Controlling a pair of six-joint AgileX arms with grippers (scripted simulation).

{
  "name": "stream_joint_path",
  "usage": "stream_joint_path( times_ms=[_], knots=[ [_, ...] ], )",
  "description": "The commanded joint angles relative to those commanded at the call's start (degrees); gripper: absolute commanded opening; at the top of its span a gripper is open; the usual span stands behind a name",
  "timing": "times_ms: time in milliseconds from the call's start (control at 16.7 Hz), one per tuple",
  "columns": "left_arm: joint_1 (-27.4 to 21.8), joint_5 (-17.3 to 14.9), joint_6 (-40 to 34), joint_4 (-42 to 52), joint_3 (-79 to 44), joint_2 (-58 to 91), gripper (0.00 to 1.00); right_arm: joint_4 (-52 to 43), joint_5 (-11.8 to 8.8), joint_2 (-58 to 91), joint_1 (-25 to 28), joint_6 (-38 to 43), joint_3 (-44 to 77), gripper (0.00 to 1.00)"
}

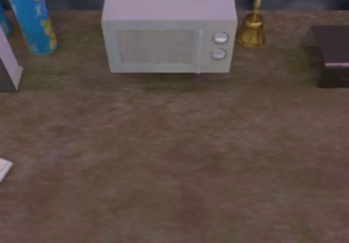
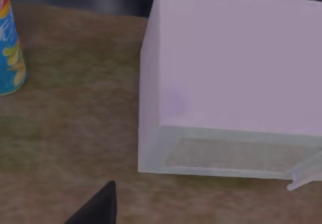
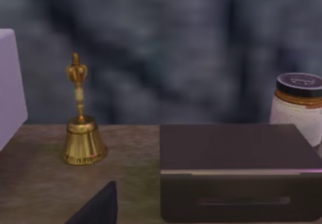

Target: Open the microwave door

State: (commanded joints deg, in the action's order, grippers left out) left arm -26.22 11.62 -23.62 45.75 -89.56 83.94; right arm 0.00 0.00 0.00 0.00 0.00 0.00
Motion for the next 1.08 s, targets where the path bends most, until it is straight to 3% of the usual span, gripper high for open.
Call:
stream_joint_path(
  times_ms=[600,1080],
  knots=[
    [-13.27,6.84,-12.27,24.37,-47.14,45.13,1.00,0.00,0.00,0.00,0.00,0.00,0.00,1.00],
    [-15.45,8.00,-14.31,28.53,-54.88,52.66,1.00,0.00,0.00,0.00,0.00,0.00,0.00,1.00]
  ],
)
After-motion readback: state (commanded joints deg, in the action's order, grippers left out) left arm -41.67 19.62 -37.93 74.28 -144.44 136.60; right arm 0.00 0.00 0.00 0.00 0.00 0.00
